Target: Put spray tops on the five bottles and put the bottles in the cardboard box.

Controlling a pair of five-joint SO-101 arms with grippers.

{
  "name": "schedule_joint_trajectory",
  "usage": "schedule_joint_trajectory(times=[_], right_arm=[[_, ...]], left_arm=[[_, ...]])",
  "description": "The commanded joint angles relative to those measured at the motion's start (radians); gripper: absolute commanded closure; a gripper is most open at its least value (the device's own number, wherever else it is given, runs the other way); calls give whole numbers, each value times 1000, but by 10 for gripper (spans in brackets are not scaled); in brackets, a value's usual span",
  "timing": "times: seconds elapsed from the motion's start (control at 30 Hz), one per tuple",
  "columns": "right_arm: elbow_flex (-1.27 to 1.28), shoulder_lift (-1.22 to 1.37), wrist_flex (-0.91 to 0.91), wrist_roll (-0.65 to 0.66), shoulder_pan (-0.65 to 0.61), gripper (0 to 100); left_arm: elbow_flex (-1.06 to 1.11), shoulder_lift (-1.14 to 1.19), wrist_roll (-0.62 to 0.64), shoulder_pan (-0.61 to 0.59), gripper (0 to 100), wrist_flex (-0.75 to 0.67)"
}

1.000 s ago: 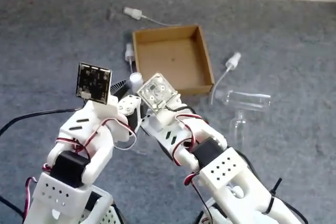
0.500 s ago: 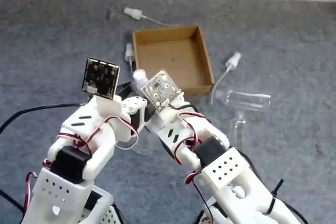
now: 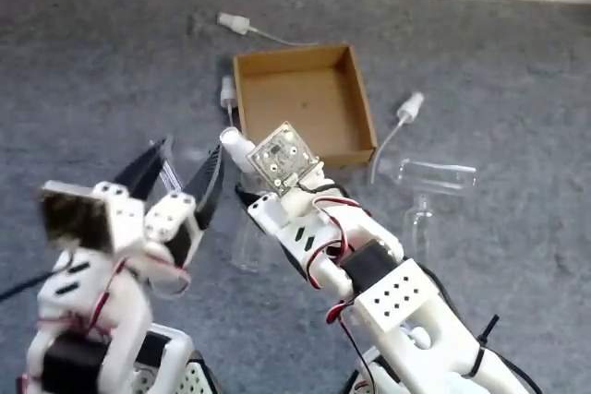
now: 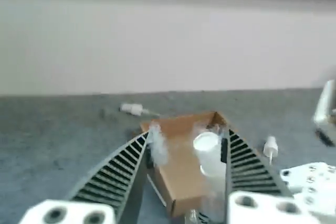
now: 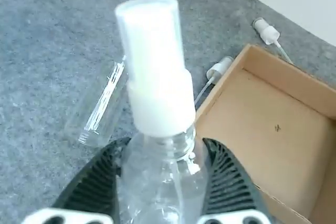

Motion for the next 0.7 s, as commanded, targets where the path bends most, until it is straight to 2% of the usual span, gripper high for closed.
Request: schedule_joint_trajectory(times=[0.0,0.23,0.37,0.47,0.67], right_arm=[[-25,-31,-22,-11,15,995],[-25,-31,-21,-11,13,995],[-25,-31,-21,-9,12,995],[-25,-31,-21,-9,12,995],[-25,-31,-21,-8,12,995]], left_arm=[[33,99,0,-67,807,-158],[31,315,18,-85,807,-242],[39,328,11,-13,807,-235],[61,329,-49,33,807,-239],[82,321,-52,39,807,-241]])
